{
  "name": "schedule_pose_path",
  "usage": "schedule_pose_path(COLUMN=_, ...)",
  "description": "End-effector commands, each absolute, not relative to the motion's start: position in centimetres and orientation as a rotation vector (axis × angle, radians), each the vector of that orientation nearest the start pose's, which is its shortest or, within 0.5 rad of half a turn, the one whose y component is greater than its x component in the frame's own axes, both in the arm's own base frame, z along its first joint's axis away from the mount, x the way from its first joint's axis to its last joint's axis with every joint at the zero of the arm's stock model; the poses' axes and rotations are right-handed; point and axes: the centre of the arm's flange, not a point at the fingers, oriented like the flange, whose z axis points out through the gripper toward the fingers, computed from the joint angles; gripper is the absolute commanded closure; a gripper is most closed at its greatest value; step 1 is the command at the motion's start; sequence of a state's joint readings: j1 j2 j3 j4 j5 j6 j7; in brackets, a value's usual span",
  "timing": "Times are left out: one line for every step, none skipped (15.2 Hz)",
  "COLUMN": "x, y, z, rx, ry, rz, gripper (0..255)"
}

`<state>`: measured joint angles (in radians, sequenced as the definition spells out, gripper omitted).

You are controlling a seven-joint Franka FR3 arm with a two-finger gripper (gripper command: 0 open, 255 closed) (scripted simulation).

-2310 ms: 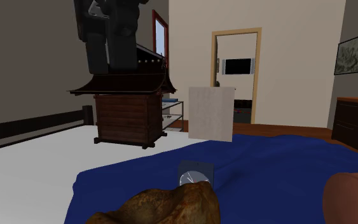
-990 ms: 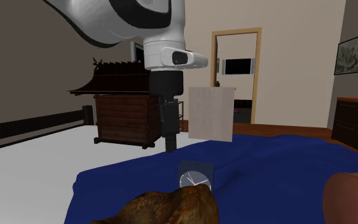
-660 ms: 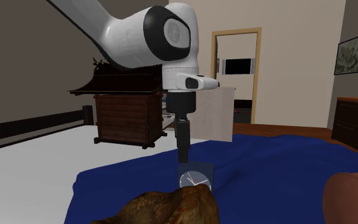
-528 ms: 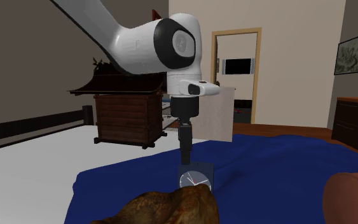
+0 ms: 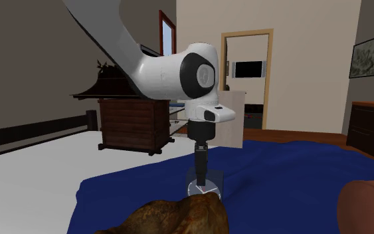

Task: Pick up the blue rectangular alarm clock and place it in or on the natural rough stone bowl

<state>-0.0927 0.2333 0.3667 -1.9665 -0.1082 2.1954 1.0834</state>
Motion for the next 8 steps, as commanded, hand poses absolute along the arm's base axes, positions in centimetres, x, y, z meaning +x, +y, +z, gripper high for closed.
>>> schedule_pose_path(x=58.08, y=15.05, z=35.21, rx=-2.915, ry=1.159, rz=-0.022, gripper=0)
schedule_pose_path(x=58.09, y=15.05, z=34.38, rx=-2.915, ry=1.159, rz=-0.022, gripper=0)
schedule_pose_path(x=58.09, y=15.05, z=34.38, rx=-2.915, ry=1.159, rz=-0.022, gripper=0)
schedule_pose_path(x=58.09, y=15.05, z=34.38, rx=-2.915, ry=1.159, rz=-0.022, gripper=0)
schedule_pose_path(x=58.09, y=15.05, z=34.38, rx=-2.915, ry=1.159, rz=-0.022, gripper=0)
schedule_pose_path(x=58.09, y=15.05, z=34.38, rx=-2.915, ry=1.159, rz=-0.022, gripper=0)
schedule_pose_path(x=58.09, y=15.05, z=34.38, rx=-2.915, ry=1.159, rz=-0.022, gripper=0)
schedule_pose_path(x=58.09, y=15.05, z=34.38, rx=-2.915, ry=1.159, rz=-0.022, gripper=0)
